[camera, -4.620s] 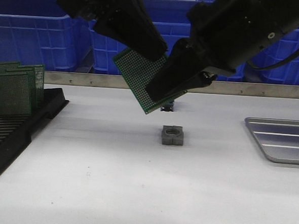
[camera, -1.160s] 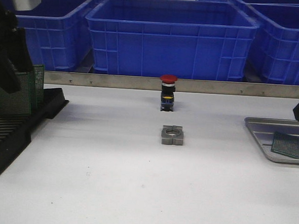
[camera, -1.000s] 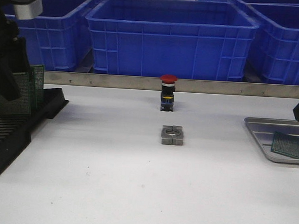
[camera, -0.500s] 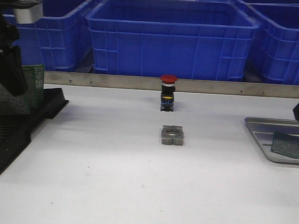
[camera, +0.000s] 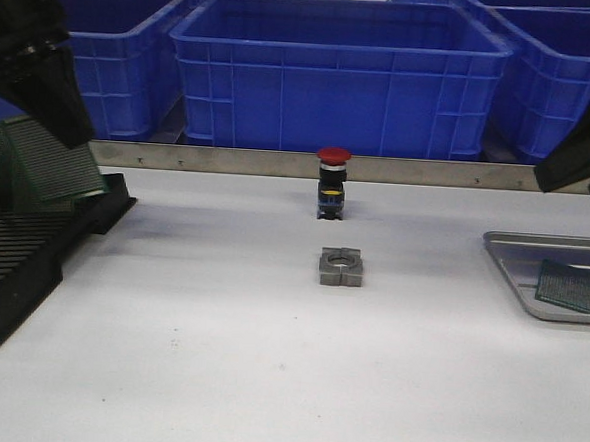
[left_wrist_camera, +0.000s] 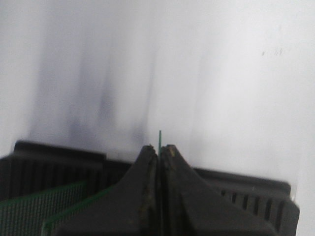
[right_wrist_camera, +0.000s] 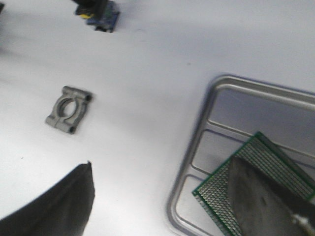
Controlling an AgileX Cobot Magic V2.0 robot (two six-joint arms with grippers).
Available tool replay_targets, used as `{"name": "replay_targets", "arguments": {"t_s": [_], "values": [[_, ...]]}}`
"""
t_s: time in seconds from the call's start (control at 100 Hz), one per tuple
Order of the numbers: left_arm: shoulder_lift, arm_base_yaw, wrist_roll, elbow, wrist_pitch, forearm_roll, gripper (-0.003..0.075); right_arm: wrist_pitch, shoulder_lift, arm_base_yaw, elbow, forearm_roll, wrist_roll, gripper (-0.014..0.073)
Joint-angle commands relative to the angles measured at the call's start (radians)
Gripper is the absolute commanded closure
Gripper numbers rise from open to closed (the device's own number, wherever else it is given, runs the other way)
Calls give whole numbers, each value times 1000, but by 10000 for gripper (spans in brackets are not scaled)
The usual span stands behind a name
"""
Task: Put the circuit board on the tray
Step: 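Lift the second board and pass it to the right gripper, then carry the second board with the right gripper and release it on the tray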
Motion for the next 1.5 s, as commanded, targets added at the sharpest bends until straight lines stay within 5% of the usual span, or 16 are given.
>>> {"name": "replay_targets", "arguments": {"t_s": [0.0,0.43,0.93,1.03,1.2,1.34,1.49], "values": [[-63,-38,-10,-29,65,-117,741,46,-63,49,-27,29,-96,15],[-65,-246,-10,-29,65,-329,741,23,-87,431,-27,56,-423,15],[-65,-302,-10,-29,65,-443,741,-70,-15,560,-31,460,-671,27],[-65,-302,-10,-29,65,-443,741,-83,4,560,-31,512,-675,200],[-65,-302,-10,-29,63,-443,740,-82,18,560,-31,520,-674,726],[-65,-302,-16,-29,64,-479,697,-63,18,560,-31,523,-674,708],[-65,-302,-19,-29,55,-510,417,-67,18,560,-31,523,-673,708]]}}
